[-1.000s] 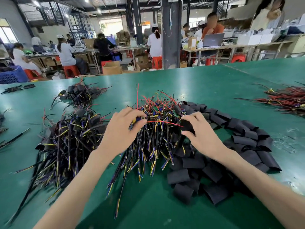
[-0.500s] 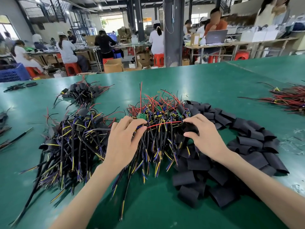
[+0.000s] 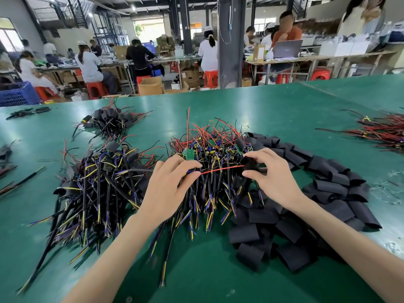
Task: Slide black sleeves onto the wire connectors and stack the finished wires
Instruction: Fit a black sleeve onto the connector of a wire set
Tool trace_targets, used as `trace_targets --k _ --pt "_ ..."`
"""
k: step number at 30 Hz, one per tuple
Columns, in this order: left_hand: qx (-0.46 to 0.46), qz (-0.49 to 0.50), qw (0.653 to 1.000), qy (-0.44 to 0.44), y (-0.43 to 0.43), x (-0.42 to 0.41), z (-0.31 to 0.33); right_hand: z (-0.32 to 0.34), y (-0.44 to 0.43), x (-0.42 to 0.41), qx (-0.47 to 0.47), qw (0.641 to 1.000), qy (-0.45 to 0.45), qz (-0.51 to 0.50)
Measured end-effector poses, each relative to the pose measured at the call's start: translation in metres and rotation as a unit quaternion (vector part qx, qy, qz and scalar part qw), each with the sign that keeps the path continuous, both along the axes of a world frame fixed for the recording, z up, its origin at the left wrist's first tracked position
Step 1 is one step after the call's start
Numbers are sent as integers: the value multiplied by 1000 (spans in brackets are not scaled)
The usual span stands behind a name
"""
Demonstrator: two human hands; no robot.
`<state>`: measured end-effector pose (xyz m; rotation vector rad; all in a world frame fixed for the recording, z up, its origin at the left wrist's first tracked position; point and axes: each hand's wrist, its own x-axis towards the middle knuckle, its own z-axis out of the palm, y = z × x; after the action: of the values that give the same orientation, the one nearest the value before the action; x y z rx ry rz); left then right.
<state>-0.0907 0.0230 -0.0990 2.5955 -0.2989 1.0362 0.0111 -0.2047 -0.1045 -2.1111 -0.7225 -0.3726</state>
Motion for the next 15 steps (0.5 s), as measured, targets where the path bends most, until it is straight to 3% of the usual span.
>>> trace_targets --k 15 --pt "96 -31 995 26 -5 -2 0 4 -7 4 74 992 95 40"
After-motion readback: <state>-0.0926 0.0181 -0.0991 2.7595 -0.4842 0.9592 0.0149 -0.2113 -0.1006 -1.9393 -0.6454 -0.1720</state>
